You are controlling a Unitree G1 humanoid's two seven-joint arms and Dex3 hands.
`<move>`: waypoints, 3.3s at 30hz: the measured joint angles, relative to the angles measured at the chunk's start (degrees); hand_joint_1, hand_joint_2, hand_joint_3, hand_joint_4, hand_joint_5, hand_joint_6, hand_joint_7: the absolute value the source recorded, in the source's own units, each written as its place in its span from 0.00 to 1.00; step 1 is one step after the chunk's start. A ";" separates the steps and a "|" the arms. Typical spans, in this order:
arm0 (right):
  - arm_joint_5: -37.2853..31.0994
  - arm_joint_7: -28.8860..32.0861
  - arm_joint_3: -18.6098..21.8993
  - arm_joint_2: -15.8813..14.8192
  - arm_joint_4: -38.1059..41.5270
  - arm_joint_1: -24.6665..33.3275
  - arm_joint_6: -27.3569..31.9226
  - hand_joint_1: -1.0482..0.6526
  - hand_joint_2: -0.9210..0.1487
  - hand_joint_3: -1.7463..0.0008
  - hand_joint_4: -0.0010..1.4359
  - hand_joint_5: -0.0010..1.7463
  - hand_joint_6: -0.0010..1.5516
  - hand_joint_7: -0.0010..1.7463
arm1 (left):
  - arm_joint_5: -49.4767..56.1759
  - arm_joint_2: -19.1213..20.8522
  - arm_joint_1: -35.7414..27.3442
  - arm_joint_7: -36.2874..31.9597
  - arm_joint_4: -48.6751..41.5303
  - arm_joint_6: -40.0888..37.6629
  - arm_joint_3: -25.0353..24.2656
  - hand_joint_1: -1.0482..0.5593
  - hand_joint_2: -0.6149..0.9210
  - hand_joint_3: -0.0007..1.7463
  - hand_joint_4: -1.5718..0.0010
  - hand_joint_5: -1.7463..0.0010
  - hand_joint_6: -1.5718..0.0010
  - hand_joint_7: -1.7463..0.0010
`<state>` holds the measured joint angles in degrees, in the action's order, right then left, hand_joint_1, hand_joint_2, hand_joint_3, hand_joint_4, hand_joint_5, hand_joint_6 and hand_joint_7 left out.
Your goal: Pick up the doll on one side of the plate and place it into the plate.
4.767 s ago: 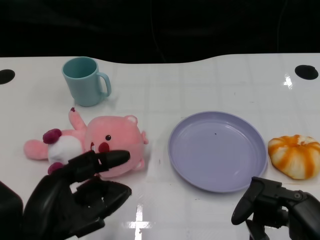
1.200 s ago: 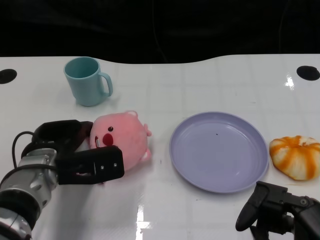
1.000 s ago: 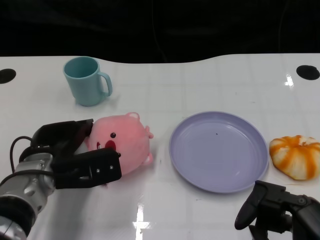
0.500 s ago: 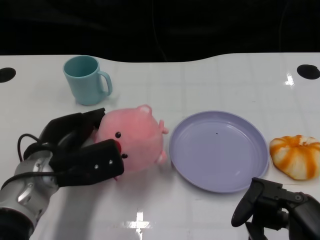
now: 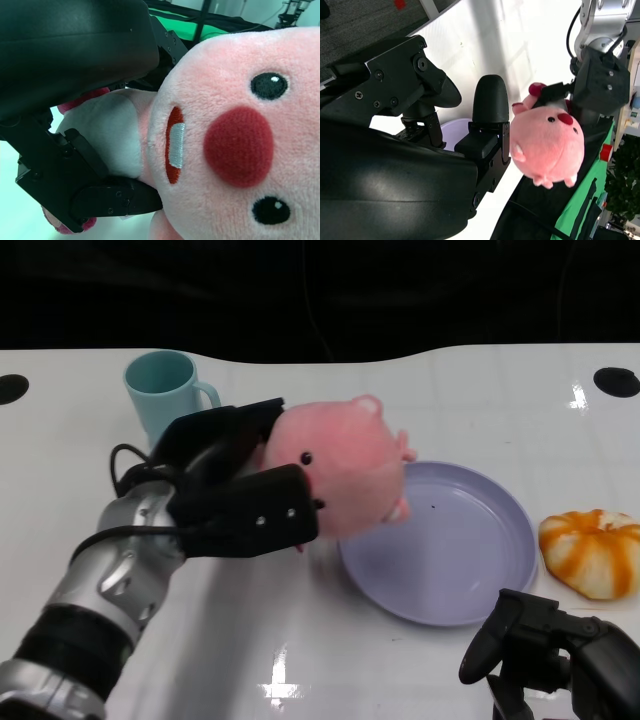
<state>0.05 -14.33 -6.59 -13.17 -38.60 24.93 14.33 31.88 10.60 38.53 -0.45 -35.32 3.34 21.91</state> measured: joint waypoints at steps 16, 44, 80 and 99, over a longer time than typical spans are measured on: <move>0.01 -0.19 -0.02 -0.35 0.12 1.71 -1.56 0.61 0.29 0.36 0.44 0.99 0.37 0.83 | 2.33 -14.49 11.98 -0.91 -13.26 -6.24 5.00 0.49 0.82 0.46 0.42 0.00 0.59 0.00; 0.00 -0.21 -0.20 -0.36 -0.88 2.51 -1.62 0.59 0.27 0.38 0.45 0.99 0.37 0.84 | 4.95 -15.08 14.44 9.84 -14.67 -7.11 12.12 0.01 1.00 0.32 1.00 1.00 1.00 1.00; 0.90 -1.35 1.21 -0.84 -0.50 2.29 -2.79 0.59 0.27 0.38 0.44 0.97 0.37 0.83 | -28.09 -0.62 -23.54 22.27 36.61 2.96 -10.50 0.38 1.00 0.12 0.78 0.48 0.66 0.89; 0.76 -1.26 0.75 -0.81 -0.83 2.15 -2.56 0.57 0.27 0.38 0.45 0.98 0.37 0.83 | -46.96 -7.93 -44.00 15.94 54.17 -8.96 -19.49 0.58 0.75 0.72 0.50 0.02 0.53 0.19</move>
<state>0.81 -15.59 -5.84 -13.98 -39.43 27.08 11.76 -15.08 2.67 -5.47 15.49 18.86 -5.62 2.42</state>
